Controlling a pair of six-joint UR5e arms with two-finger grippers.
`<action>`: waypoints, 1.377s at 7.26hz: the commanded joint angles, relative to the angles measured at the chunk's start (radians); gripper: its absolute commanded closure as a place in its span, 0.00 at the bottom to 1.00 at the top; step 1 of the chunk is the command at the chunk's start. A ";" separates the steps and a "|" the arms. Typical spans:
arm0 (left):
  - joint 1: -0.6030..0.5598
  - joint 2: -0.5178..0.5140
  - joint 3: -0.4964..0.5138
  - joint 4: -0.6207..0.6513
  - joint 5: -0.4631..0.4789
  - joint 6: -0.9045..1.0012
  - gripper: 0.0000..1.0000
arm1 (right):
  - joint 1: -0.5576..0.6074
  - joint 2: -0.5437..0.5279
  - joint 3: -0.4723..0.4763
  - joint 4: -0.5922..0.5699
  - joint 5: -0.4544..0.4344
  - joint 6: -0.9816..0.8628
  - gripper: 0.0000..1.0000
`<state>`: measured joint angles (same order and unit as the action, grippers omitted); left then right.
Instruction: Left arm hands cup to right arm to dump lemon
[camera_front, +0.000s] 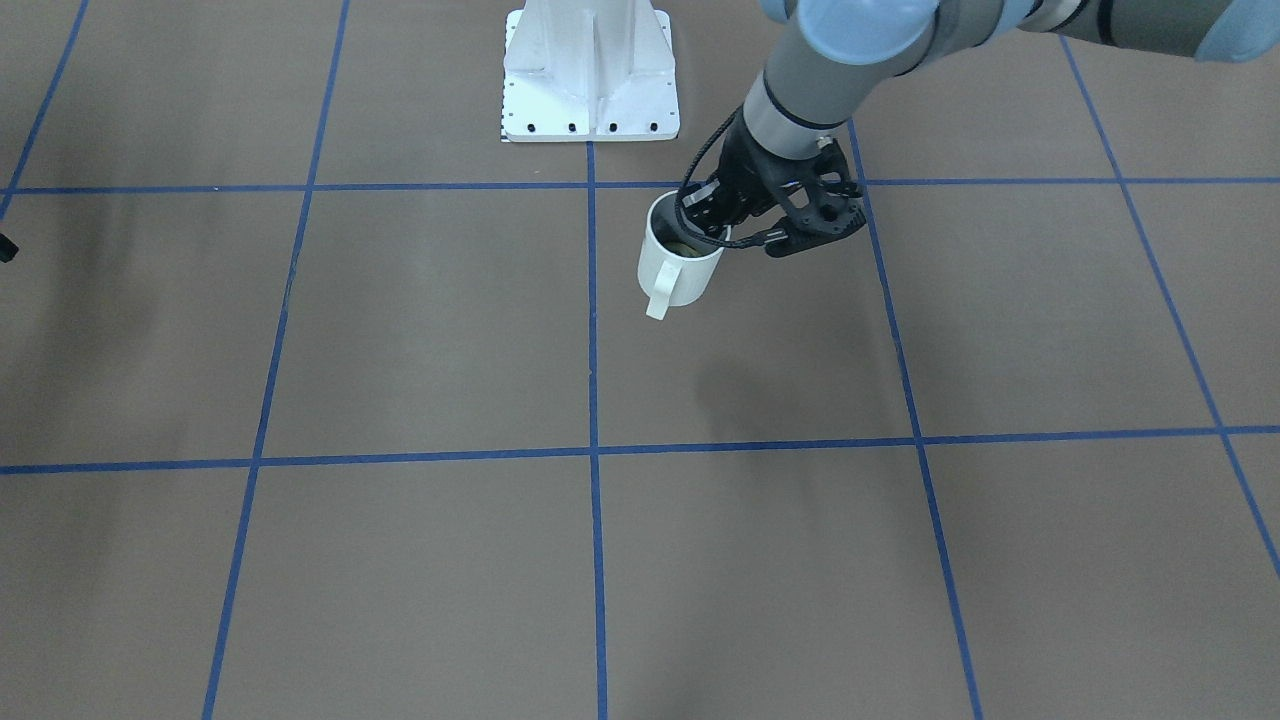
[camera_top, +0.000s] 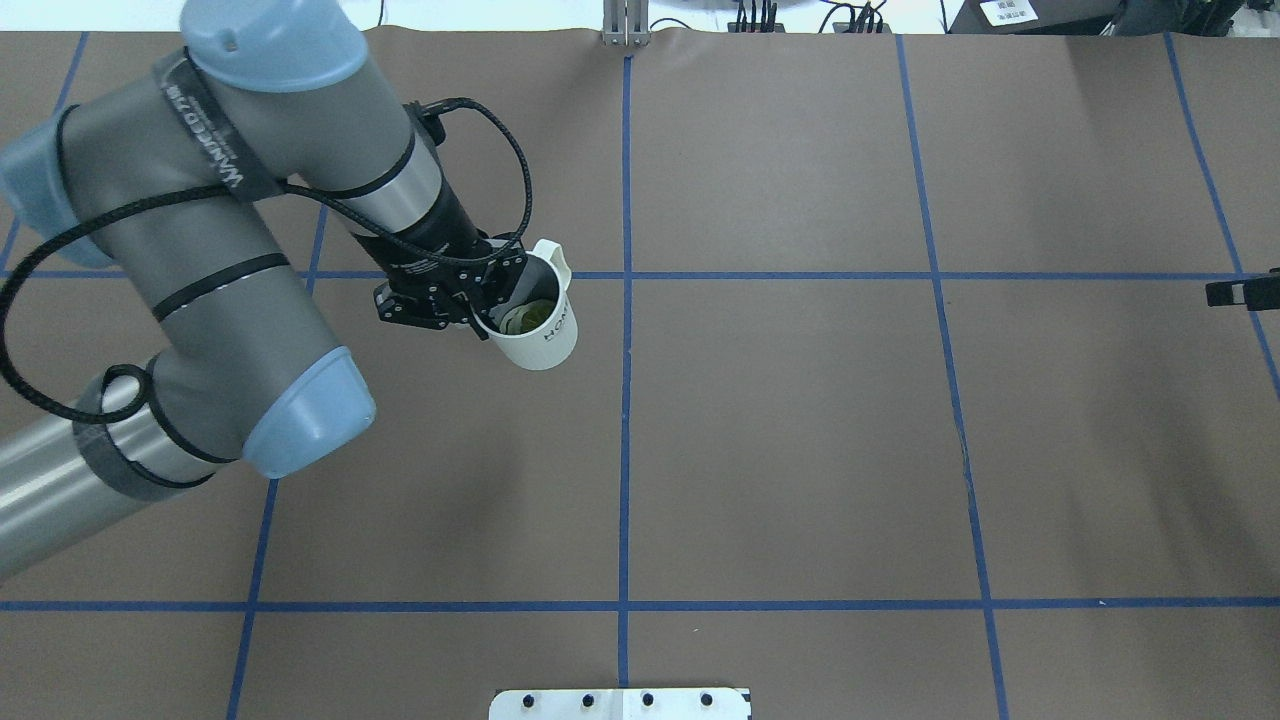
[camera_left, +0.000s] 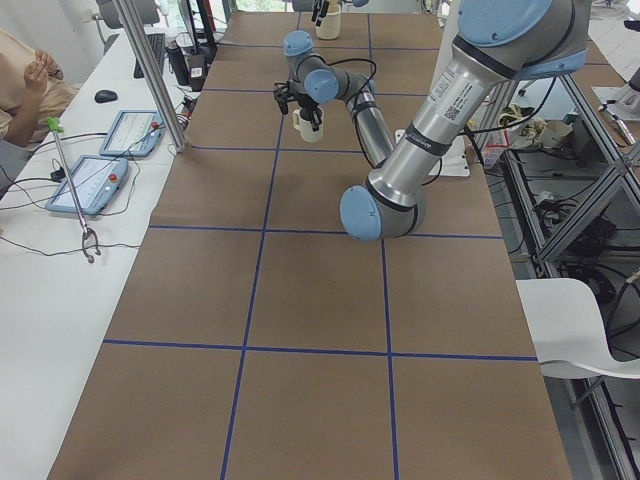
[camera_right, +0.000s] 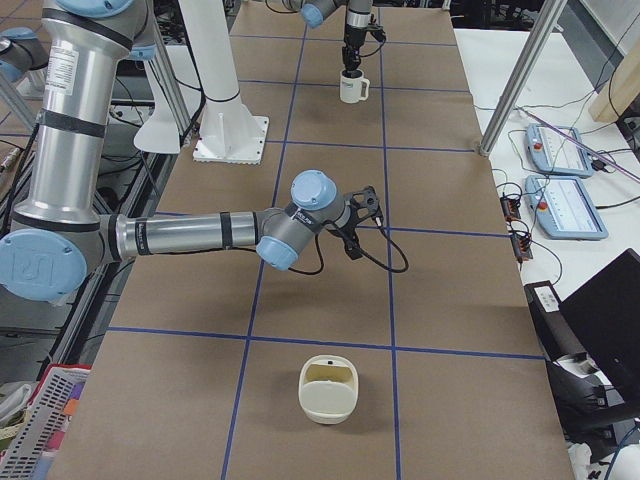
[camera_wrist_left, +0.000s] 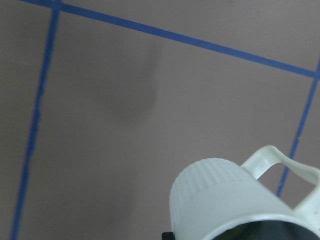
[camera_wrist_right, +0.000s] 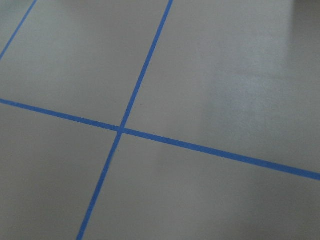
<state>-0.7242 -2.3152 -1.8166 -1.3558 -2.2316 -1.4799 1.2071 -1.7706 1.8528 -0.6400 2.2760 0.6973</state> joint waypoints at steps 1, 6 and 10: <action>0.041 -0.145 0.130 0.007 0.024 -0.104 1.00 | -0.175 0.071 0.008 0.118 -0.189 0.172 0.00; 0.086 -0.268 0.246 0.049 0.119 -0.132 1.00 | -0.662 0.294 0.039 0.117 -0.811 0.411 0.00; 0.068 -0.326 0.275 0.118 0.121 -0.149 1.00 | -0.849 0.460 0.022 0.105 -1.083 0.403 0.00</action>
<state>-0.6476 -2.6272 -1.5441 -1.2569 -2.1116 -1.6184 0.4284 -1.3319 1.8747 -0.5332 1.3237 1.1135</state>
